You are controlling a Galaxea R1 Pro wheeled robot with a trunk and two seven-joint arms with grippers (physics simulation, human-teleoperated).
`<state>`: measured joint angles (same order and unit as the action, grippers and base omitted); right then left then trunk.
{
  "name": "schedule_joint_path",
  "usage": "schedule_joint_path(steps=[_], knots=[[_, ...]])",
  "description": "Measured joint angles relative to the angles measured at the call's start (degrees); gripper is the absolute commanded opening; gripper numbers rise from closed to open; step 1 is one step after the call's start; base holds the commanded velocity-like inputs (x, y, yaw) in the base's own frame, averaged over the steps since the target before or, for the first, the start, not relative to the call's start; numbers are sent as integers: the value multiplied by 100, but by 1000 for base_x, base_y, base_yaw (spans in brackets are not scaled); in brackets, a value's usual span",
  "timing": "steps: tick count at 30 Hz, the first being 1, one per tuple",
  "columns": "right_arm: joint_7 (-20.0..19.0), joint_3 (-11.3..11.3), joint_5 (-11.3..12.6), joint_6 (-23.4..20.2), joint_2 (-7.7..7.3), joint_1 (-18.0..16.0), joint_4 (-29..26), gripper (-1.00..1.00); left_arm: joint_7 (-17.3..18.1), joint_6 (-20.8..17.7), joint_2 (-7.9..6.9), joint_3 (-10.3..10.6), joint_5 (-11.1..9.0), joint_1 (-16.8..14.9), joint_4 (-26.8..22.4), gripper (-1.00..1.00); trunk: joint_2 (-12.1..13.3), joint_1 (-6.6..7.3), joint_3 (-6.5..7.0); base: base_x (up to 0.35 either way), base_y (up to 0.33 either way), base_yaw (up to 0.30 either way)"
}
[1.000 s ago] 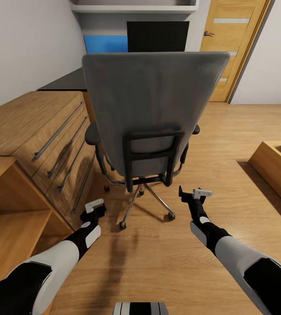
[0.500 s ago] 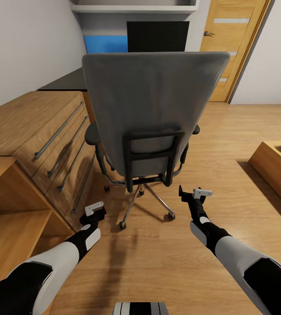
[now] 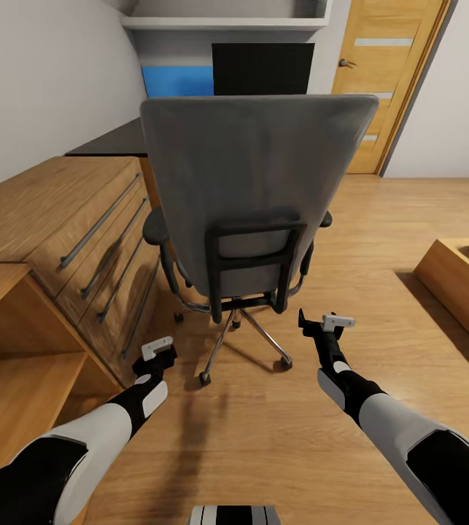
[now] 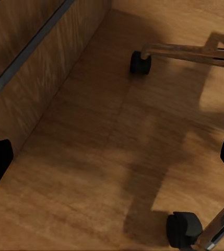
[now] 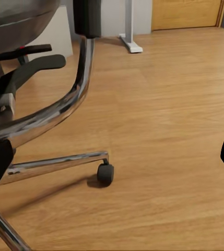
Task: In the bedroom, organize the workspace by keeping the computer under the desk, ensuring the monitor is on the desk, placing the keyboard on the desk next to the monitor, placing the mouse on the desk next to the keyboard, moving the folder from the swivel chair onto the desk next to the mouse, stacking the notebook on top of the folder with the pen on top of the notebook, and positioning the swivel chair next to the desk.
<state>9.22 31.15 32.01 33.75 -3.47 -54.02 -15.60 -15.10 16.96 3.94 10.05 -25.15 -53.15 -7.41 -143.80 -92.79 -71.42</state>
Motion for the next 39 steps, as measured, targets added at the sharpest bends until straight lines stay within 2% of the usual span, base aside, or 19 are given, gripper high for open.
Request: schedule_joint_path(steps=[34, 39], knots=[[-6, 14, 0, 0, 50, 1, 8, 100, 9, 0, 6, 0, 0, -4, 0, 100, 0, 0, 297, 45, 0, 0], [-8, 17, -66, 0, 60, 6, 9, 100, 9, 1, 13, 5, 0, -1, 0, 100, 0, 0, 316, 0, 0, 0]])
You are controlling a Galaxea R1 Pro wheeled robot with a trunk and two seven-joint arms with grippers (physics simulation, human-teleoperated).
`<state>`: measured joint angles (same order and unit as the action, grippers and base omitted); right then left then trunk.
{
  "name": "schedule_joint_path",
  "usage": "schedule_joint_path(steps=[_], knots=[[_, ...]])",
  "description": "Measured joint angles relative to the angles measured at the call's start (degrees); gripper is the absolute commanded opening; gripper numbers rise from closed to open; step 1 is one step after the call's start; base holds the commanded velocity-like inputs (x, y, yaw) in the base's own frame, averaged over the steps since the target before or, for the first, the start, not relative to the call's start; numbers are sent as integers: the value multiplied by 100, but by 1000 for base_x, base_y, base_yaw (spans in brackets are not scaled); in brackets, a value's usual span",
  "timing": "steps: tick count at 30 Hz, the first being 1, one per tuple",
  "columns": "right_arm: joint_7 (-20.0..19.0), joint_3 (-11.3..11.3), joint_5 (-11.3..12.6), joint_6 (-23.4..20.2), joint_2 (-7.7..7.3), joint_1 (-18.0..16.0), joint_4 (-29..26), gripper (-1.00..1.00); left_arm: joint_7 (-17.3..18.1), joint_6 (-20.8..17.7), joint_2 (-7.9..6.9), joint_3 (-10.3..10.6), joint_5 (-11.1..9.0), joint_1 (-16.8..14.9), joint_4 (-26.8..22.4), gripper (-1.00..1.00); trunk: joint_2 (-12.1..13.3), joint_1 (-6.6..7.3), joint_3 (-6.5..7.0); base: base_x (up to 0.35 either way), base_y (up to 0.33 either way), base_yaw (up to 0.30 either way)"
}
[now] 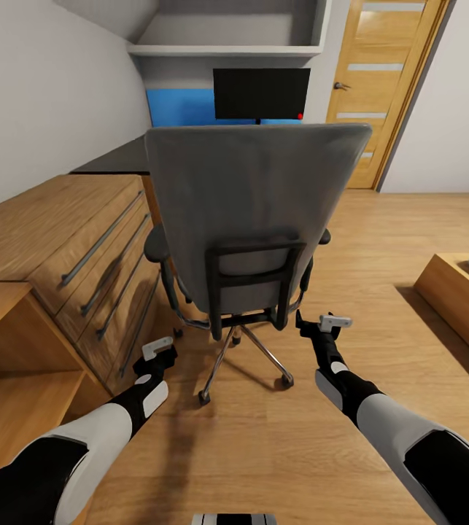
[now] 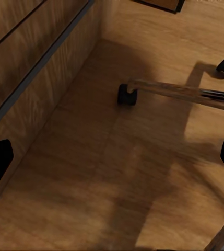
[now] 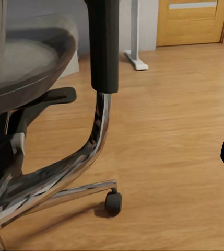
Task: In the bedroom, organize the workspace by keeping the computer under the desk, ensuring the monitor is on the desk, placing the keyboard on the desk next to the monitor, placing the mouse on the desk next to the keyboard, moving the folder from the swivel chair onto the desk next to the mouse, stacking the notebook on top of the folder with the pen on top of the notebook, and positioning the swivel chair next to the desk.
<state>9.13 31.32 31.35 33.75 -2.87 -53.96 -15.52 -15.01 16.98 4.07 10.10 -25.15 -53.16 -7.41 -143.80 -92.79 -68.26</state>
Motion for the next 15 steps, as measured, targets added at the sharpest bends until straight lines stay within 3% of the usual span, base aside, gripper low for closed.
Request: schedule_joint_path(steps=[6, 15], knots=[[0, 1, -111, 0, 34, 1, 0, 100, 0, -1, 11, 3, 0, 0, 0, 100, 0, 0, 20, 4, -4, 0], [-1, 9, -159, 1, 146, 3, 85, 100, 2, 5, 14, 3, 4, 0, 0, 100, 0, 0, 26, 99, -25, 0]])
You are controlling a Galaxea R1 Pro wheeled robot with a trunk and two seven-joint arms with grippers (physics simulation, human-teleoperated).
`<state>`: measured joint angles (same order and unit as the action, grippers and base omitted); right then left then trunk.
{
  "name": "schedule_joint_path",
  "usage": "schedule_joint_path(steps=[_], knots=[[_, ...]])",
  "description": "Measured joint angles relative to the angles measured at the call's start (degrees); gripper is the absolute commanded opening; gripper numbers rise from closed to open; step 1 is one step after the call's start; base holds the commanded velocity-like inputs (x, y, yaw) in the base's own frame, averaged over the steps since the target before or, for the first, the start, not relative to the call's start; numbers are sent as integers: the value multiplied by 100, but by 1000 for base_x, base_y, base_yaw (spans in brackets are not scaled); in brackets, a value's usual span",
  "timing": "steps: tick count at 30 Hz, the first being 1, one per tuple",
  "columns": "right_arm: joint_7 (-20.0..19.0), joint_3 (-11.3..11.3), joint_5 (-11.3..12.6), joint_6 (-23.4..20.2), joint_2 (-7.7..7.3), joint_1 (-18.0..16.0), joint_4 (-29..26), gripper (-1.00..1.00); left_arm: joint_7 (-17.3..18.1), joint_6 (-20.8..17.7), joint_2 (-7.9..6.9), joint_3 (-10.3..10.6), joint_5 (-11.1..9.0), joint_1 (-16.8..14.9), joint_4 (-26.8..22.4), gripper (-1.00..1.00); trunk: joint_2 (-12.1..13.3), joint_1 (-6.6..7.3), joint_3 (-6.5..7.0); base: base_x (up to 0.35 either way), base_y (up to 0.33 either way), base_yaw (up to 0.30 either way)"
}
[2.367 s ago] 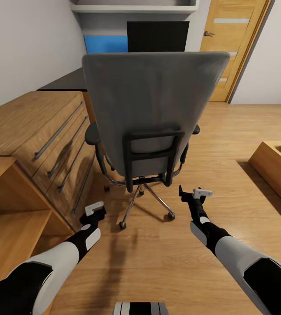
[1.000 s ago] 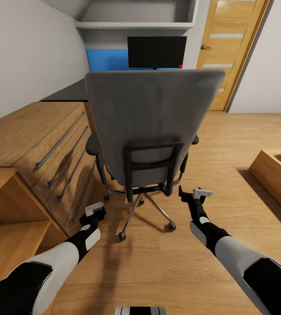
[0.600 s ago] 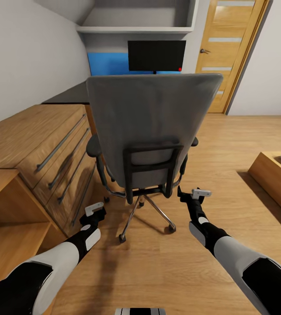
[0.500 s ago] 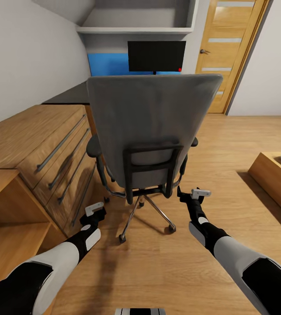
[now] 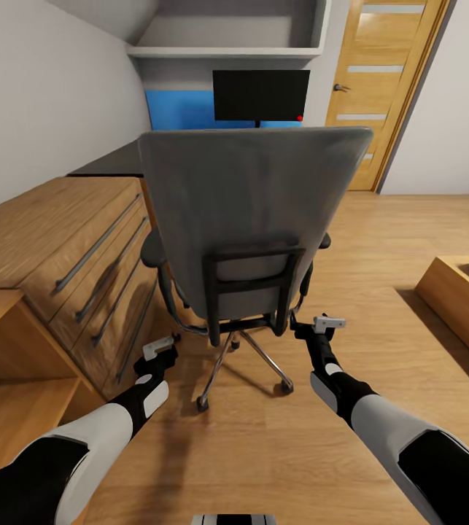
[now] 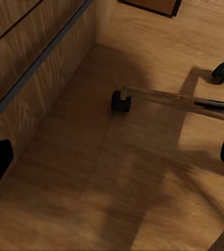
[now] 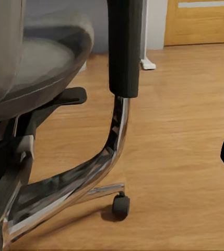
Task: In the bedroom, organize the workspace by keeping the computer under the desk, ensuring the monitor is on the desk, placing the keyboard on the desk next to the monitor, placing the mouse on the desk next to the keyboard, moving the folder from the swivel chair onto the desk next to the mouse, stacking the notebook on top of the folder with the pen on top of the notebook, and positioning the swivel chair next to the desk.
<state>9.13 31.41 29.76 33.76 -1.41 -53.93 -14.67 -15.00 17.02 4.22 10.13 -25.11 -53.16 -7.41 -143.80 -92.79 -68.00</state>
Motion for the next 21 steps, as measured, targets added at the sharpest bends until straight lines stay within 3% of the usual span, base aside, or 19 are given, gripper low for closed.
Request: schedule_joint_path(steps=[6, 16, 21], knots=[[12, -31, 14, 9, 106, 0, 148, 100, 5, -5, 0, 0, -3, 2, -1, 100, 0, 2, 0, 118, -3, 0], [0, 0, -15, -1, 119, 1, 167, 100, -13, 2, -7, -50, -13, 3, 3, 100, 0, 2, 0, 243, 0, 0], [-1, -4, -17, -1, 118, 0, 167, 100, 5, -6, -4, 0, -4, 1, 0, 100, 0, 0, 0, 53, 0, -3]])
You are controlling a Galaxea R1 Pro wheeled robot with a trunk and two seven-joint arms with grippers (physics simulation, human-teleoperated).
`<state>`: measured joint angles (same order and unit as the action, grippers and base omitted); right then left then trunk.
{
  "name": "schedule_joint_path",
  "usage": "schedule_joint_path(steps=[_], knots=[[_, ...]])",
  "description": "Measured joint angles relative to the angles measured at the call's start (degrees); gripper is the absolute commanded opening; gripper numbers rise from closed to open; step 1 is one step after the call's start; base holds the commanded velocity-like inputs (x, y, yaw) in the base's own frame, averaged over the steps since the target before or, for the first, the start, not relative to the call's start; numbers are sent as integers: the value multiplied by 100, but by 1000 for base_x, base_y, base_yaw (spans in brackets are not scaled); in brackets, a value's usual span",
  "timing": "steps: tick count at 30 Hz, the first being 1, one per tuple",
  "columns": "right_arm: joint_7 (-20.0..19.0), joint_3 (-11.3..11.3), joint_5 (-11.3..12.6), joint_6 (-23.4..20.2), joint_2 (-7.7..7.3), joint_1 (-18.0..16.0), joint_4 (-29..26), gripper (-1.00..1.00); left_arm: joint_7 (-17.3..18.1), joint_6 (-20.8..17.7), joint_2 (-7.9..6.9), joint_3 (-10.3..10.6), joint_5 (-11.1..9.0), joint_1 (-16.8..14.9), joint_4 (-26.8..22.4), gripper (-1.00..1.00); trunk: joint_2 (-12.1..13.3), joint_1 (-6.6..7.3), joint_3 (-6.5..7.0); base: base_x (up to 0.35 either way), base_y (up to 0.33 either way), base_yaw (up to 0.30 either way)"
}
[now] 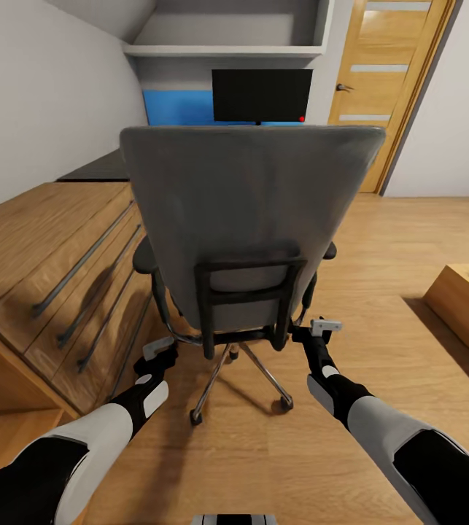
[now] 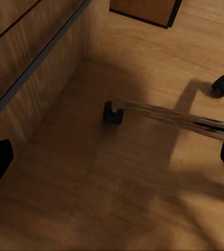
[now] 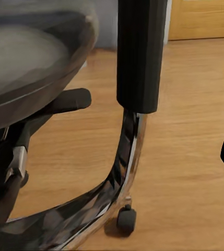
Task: In the bedroom, organize the workspace by keeping the computer under the desk, ensuring the monitor is on the desk, placing the keyboard on the desk next to the monitor, placing the mouse on the desk next to the keyboard, moving the folder from the swivel chair onto the desk next to the mouse, stacking the notebook on top of the folder with the pen on top of the notebook, and positioning the swivel chair next to the desk.
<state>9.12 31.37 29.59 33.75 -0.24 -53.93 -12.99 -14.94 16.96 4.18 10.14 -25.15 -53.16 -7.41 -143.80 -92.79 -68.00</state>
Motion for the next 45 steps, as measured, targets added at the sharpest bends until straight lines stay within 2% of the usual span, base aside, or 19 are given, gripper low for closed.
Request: schedule_joint_path(steps=[5, 6, 9, 12, 23, 45], knots=[[0, -3, 5, 0, 5, 0, -6, 100, 2, 0, -3, -1, 1, 1, 1, 100, 0, 0, 0, 8, 0, -115], [4, -3, 6, 0, 6, 0, -8, 100, -18, 10, -5, -60, -29, 2, 8, 100, 0, -1, -1, 2, 0, -214], [7, -4, 7, 0, 5, 0, -9, 100, -1, 0, -4, -1, 0, 0, 1, 100, 0, 0, 0, 1, 0, -236], [8, -4, 7, 0, 7, 1, -10, 100, -15, 7, -5, -46, -17, 1, 5, 100, 0, 0, 0, 57, 0, -246], [5, -4, 7, -1, 6, 0, -8, 100, -4, 9, -12, -4, -5, 2, 1, 100, 0, 1, 0, 131, 0, -157], [10, 0, 5, -2, 3, 1, -1, 100, -16, 20, -23, -13, -27, 2, 8, 100, 0, 3, -1, 317, -1, -2]])
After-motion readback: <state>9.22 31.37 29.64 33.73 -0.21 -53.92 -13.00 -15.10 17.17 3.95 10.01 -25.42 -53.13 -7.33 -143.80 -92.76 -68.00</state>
